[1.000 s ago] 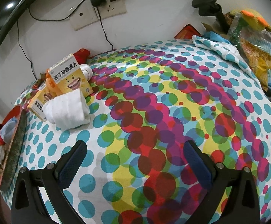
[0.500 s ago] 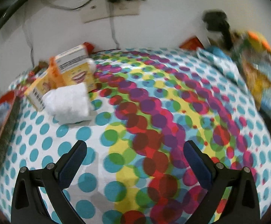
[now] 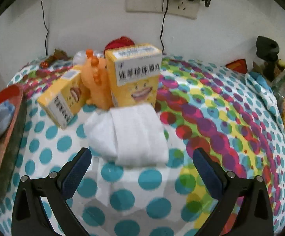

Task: Organize objects
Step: 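Grasp the white folded sock beside the boxes with the right gripper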

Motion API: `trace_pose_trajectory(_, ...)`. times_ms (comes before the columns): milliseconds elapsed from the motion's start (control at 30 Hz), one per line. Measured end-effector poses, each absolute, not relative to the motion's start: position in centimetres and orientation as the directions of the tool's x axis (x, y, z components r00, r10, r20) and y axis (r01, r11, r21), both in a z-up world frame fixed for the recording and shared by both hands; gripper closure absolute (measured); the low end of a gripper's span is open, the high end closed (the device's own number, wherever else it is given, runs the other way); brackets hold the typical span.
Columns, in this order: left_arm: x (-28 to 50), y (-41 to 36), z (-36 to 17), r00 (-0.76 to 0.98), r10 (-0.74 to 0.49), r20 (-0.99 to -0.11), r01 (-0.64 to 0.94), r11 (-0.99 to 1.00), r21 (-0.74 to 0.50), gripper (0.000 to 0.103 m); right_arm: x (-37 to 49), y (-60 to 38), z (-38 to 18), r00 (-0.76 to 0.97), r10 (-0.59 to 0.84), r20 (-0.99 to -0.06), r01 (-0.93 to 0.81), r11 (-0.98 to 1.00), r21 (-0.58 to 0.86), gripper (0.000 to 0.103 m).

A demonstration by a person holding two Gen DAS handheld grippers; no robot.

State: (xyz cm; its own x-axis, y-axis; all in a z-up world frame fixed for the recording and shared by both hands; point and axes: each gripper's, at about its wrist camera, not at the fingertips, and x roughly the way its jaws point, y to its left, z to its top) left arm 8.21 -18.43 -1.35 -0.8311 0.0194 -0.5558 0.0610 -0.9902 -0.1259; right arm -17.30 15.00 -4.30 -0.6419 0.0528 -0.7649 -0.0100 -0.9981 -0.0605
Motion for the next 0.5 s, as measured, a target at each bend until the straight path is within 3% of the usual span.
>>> trace_pose_trajectory(233,7.9,-18.4,-1.6,-0.822,0.052,-0.566,0.035,-0.989,-0.143,0.038,-17.8,13.9,-4.9,-0.639,0.041,-0.768,0.040,-0.995,-0.087,0.005)
trace_pose_trajectory(367,7.8,-18.4,-1.5,-0.821,0.058,-0.567,0.033,-0.988,-0.149,0.038,-18.4,13.6,-5.3,-0.621,0.029,-0.783,0.057,-0.995,-0.082,0.028)
trace_pose_trajectory(500,7.8,-18.2,-1.5,-0.819,0.063,-0.571,0.030,-0.988,-0.151,0.038,-17.9,14.4,-5.2,-0.622,0.002,-0.783,0.077,-0.995,-0.063,0.034)
